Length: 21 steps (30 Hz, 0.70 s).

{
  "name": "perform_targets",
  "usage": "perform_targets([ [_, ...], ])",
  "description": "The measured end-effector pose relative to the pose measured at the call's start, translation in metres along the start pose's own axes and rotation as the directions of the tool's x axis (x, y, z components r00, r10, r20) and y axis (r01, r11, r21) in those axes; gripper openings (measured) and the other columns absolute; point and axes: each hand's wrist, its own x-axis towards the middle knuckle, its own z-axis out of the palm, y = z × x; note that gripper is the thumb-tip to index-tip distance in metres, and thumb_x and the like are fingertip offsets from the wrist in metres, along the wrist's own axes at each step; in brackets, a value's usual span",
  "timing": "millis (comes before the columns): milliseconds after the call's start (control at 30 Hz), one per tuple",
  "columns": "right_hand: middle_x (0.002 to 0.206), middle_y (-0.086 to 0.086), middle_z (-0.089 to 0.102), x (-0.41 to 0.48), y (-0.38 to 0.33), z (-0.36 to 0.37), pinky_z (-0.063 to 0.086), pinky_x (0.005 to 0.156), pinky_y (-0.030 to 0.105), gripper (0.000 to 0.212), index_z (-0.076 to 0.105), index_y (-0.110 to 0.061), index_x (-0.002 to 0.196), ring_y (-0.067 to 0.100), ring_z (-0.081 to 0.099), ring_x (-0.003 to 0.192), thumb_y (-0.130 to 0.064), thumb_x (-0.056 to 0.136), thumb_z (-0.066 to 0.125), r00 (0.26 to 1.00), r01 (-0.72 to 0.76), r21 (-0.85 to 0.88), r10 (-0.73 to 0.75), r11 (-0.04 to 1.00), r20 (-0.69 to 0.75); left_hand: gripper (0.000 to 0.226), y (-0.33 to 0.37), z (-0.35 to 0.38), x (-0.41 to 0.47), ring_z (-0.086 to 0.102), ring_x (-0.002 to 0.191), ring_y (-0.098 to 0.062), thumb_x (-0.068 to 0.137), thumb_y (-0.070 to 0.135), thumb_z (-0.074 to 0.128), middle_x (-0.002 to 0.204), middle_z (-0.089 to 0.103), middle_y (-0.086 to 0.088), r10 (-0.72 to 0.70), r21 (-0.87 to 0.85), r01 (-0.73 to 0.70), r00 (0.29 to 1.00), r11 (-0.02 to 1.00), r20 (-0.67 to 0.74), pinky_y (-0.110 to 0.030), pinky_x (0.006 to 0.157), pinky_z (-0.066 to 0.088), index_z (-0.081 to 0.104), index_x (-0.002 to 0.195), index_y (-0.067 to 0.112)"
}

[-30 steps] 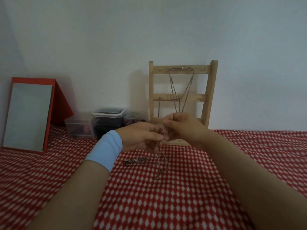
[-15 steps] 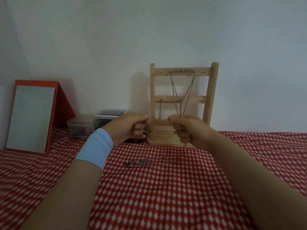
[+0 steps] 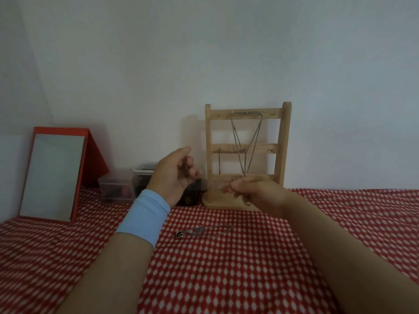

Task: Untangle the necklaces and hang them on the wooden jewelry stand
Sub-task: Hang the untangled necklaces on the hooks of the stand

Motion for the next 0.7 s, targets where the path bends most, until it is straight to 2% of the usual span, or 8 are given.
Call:
perform_targets([
  [67, 0.119, 0.002, 0.074, 0.002, 0.006, -0.004, 0.044, 0.097, 0.040, 0.029, 0.075, -0.023, 0.089, 0.025, 0.063, 0.114, -0.028, 0.105, 0.051, 1.000, -0.015, 0.008, 0.015, 1.000, 0.002, 0.026, -0.001, 0.004, 0.003, 0.044, 0.051, -0.014, 0.096, 0.019, 0.057, 0.063, 0.050, -0.003, -0.007, 0.339, 0.017, 1.000, 0.941, -0.031, -0.029, 0.058, 0.053, 0.054, 0.071, 0.013],
  [167, 0.094, 0.011, 0.073, 0.008, 0.006, -0.006, 0.049, 0.094, 0.046, 0.028, 0.067, -0.012, 0.097, 0.029, 0.069, 0.094, -0.025, 0.108, 0.045, 0.995, -0.067, 0.076, 0.061, 0.995, 0.073, 0.017, -0.006, 0.014, 0.012, 0.054, 0.063, -0.015, 0.090, 0.027, 0.064, 0.075, 0.058, -0.003, -0.025, 0.838, 0.016, 1.000, 0.545, -0.003, -0.030, 0.062, 0.052, 0.054, 0.089, 0.013],
  [233, 0.071, 0.005, 0.063, 0.009, -0.003, -0.010, 0.053, 0.083, 0.042, 0.029, 0.064, -0.009, 0.095, 0.024, 0.063, 0.072, -0.020, 0.109, 0.041, 0.994, -0.083, 0.097, 0.075, 0.992, 0.085, 0.036, -0.011, 0.023, 0.017, 0.055, 0.073, -0.016, 0.081, 0.039, 0.073, 0.085, 0.059, -0.002, -0.066, 0.933, -0.001, 0.997, 0.359, 0.026, -0.036, 0.069, 0.054, 0.050, 0.099, 0.017],
  [333, 0.059, -0.004, 0.035, 0.007, -0.022, -0.020, 0.045, 0.063, 0.032, 0.033, 0.062, -0.012, 0.087, 0.014, 0.036, 0.053, -0.016, 0.110, 0.038, 0.992, -0.105, 0.120, 0.096, 0.987, 0.081, 0.068, -0.015, 0.035, 0.019, 0.057, 0.074, -0.016, 0.075, 0.047, 0.077, 0.091, 0.059, -0.002, -0.159, 0.893, 0.017, 0.985, 0.450, 0.062, -0.030, 0.063, 0.049, 0.037, 0.124, 0.023],
  [400, 0.062, -0.003, 0.029, 0.002, -0.032, -0.029, 0.029, 0.056, 0.028, 0.040, 0.064, -0.017, 0.079, 0.012, 0.026, 0.053, -0.017, 0.109, 0.038, 0.993, -0.107, 0.084, 0.103, 0.991, 0.056, 0.060, -0.018, 0.041, 0.020, 0.063, 0.082, -0.021, 0.083, 0.048, 0.069, 0.099, 0.064, -0.003, -0.234, 0.891, -0.027, 0.961, 0.453, 0.148, -0.032, 0.070, 0.053, 0.040, 0.132, 0.029],
  [500, 0.059, -0.005, 0.034, -0.006, -0.041, -0.037, 0.023, 0.049, 0.026, 0.037, 0.069, -0.014, 0.082, 0.010, 0.027, 0.050, -0.017, 0.107, 0.042, 0.994, -0.102, -0.049, 0.100, 0.994, -0.039, 0.031, -0.015, 0.051, 0.019, 0.060, 0.085, -0.023, 0.095, 0.044, 0.054, 0.097, 0.066, 0.001, -0.343, 0.937, -0.140, 0.905, 0.321, 0.253, -0.032, 0.076, 0.050, 0.068, 0.111, 0.022],
  [567, 0.059, -0.004, 0.038, -0.011, -0.045, -0.043, 0.024, 0.044, 0.023, 0.028, 0.066, -0.011, 0.084, 0.009, 0.031, 0.046, -0.015, 0.104, 0.047, 0.980, -0.106, -0.113, 0.084, 0.988, -0.182, 0.033, -0.013, 0.058, 0.020, 0.052, 0.077, -0.021, 0.099, 0.038, 0.048, 0.086, 0.062, 0.000, -0.376, 0.933, -0.119, 0.892, 0.339, 0.251, -0.030, 0.070, 0.045, 0.071, 0.096, 0.014],
  [700, 0.067, -0.006, 0.051, -0.020, -0.043, -0.060, 0.034, 0.048, 0.017, 0.026, 0.069, -0.013, 0.079, 0.006, 0.045, 0.054, -0.019, 0.100, 0.055, 0.895, -0.076, -0.257, -0.048, 0.963, -0.443, 0.035, -0.017, 0.069, 0.031, 0.063, 0.093, -0.018, 0.100, 0.031, 0.044, 0.094, 0.069, 0.000, -0.248, 0.919, -0.172, 0.930, 0.354, 0.270, -0.027, 0.085, 0.046, 0.070, 0.092, 0.009],
])
